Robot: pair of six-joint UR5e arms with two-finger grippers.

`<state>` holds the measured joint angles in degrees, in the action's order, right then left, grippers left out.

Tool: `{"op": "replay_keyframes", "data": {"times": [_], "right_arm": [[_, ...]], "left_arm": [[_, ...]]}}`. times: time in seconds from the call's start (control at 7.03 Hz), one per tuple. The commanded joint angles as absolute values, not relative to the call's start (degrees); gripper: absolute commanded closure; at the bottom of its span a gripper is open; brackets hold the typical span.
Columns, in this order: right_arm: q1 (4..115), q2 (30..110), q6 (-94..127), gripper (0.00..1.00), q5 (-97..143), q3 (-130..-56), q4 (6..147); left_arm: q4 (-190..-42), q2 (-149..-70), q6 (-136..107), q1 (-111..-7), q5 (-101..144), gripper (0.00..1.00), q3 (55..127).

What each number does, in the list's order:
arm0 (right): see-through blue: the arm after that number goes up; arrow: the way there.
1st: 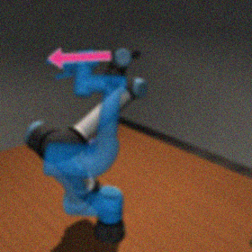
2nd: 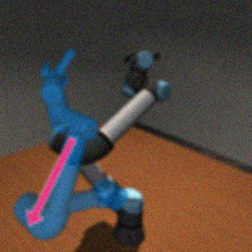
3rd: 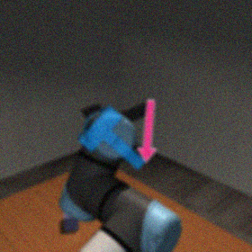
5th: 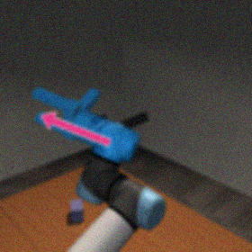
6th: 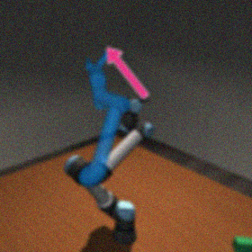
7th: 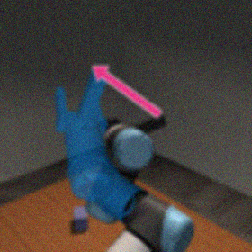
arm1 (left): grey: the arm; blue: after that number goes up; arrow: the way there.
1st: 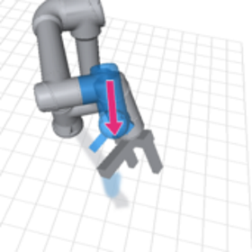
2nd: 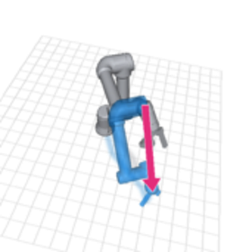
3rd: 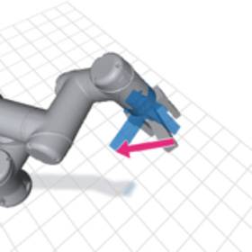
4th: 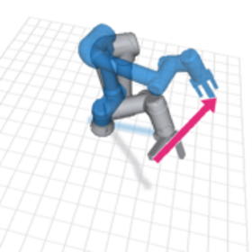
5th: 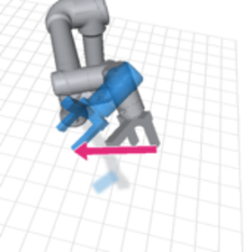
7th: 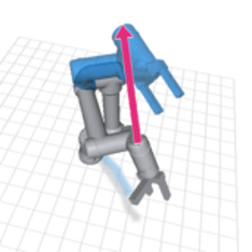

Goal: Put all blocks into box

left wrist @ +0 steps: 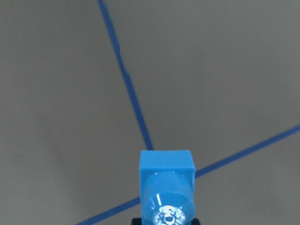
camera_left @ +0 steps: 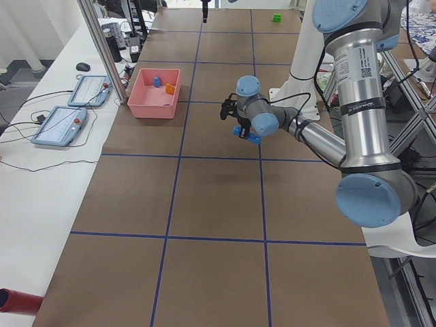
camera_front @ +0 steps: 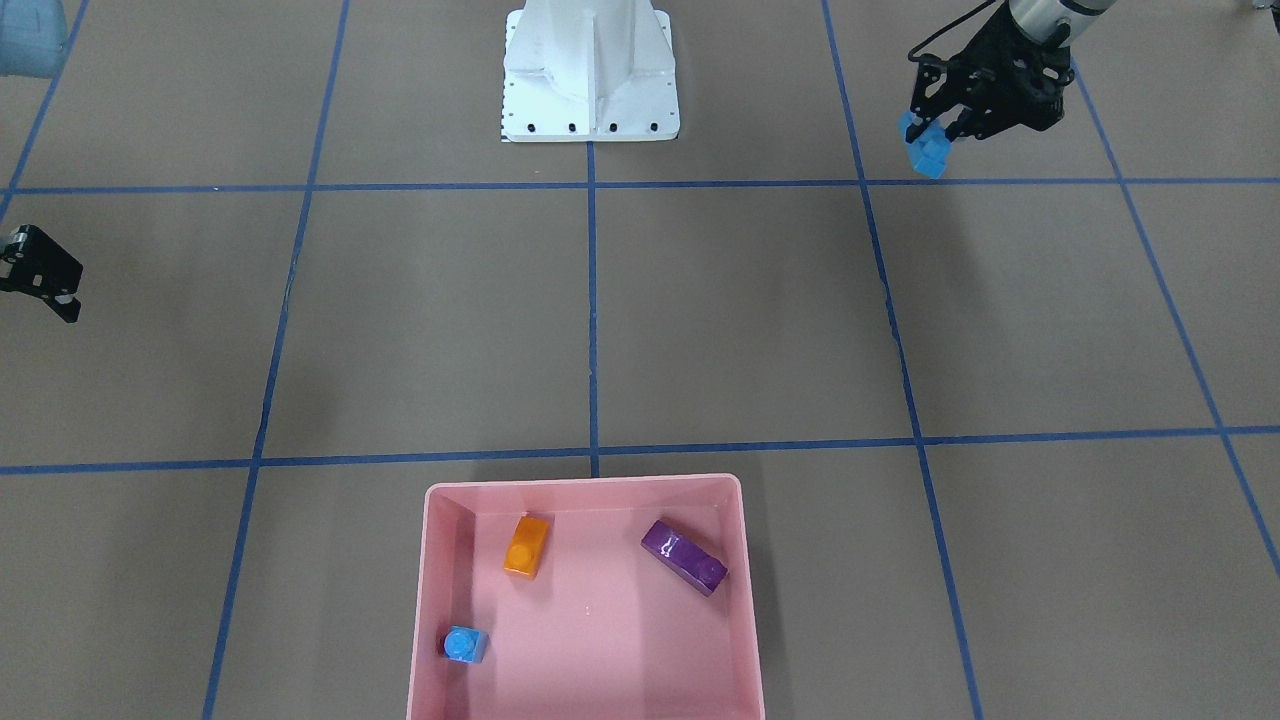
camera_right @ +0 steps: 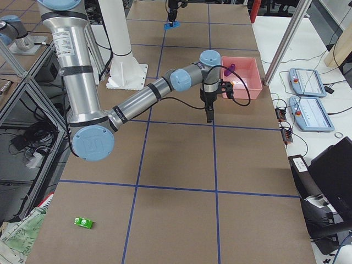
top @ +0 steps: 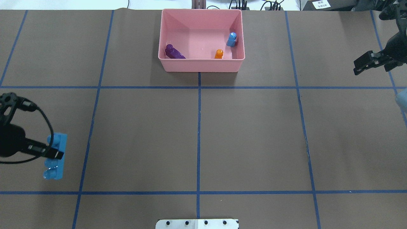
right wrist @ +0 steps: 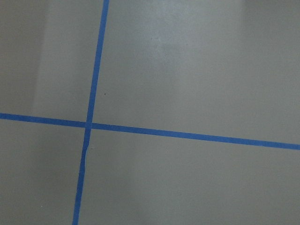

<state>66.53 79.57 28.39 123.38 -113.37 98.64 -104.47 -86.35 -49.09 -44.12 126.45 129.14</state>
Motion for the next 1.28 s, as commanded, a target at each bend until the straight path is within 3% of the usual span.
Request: {"op": "replay_keyframes", "data": {"times": [0.0,0.28,0.71,1.14], "right_arm": [[66.53,79.45,28.39,0.01,123.31,-113.38,98.61],[66.53,79.63,26.47,0.01,123.31,-113.29,98.7],[66.53,79.54,26.37,0.01,123.4,-113.38,98.7],[66.53,79.45,26.19,0.01,124.79,-113.73,98.61]], "left_arm": [[-89.68,-109.25,-51.49,-49.81,126.65,1.0,122.22],[-89.65,-124.37,-54.13,-53.5,126.65,1.0,107.84],[-92.79,-144.52,-55.02,-55.01,126.04,1.0,80.34],[-112.69,-158.52,-64.03,-54.23,119.64,1.0,50.18]]}}
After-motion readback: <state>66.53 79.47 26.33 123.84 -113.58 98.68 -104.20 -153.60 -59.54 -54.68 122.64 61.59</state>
